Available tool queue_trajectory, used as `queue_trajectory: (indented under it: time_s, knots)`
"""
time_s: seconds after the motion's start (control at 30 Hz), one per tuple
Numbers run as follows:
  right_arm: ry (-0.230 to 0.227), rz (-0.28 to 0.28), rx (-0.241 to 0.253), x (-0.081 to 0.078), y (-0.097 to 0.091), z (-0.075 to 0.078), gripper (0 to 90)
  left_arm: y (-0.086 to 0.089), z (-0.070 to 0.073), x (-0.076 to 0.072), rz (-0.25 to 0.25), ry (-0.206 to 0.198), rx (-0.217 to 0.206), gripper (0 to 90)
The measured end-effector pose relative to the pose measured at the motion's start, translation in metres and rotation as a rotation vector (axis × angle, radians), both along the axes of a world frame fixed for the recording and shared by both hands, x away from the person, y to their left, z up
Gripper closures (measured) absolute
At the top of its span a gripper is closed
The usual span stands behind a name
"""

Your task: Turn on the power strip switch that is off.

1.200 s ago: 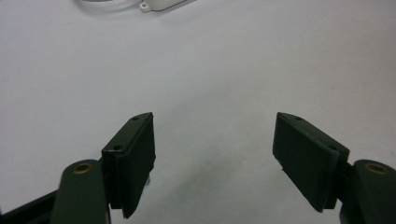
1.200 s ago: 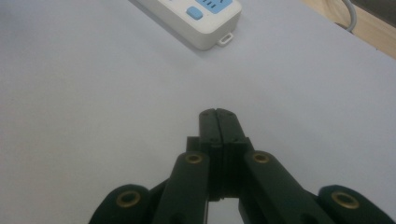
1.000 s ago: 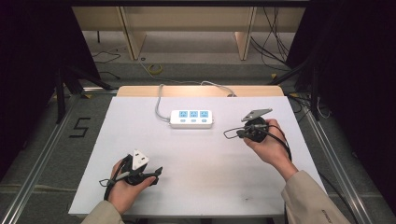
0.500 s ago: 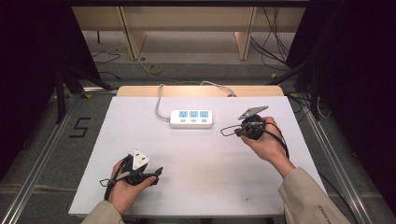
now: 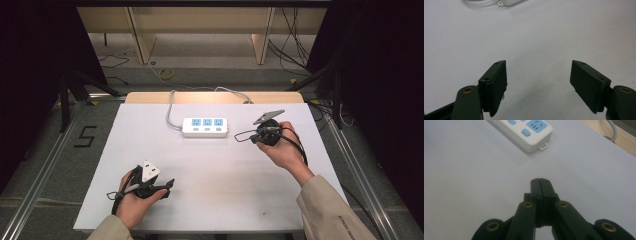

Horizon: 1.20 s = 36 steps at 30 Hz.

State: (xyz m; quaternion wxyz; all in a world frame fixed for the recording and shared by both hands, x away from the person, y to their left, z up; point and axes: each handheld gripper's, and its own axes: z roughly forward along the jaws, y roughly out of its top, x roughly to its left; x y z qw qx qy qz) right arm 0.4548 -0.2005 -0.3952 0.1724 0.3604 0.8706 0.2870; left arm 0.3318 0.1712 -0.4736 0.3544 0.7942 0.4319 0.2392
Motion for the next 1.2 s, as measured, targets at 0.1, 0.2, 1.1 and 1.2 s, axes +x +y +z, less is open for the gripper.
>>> queue_trajectory:
  time_s: [0.1, 0.2, 1.1, 1.2]
  knots:
    - [0.001, -0.001, -0.002, 0.002, 0.001, 0.0, 90.0, 0.0, 0.0, 0.0, 0.0, 0.0, 0.0, 29.7]
    - [0.001, 0.0, -0.005, 0.004, 0.001, 0.001, 90.0, 0.0, 0.0, 0.0, -0.001, 0.0, 0.0, 29.6]
    - [0.006, 0.006, -0.018, 0.022, 0.018, 0.003, 90.0, -0.001, 0.0, 0.0, -0.005, 0.002, 0.0, 29.7]
    - [0.008, 0.007, -0.022, 0.023, 0.019, 0.003, 90.0, -0.001, 0.0, 0.0, -0.006, 0.002, 0.001, 29.7]
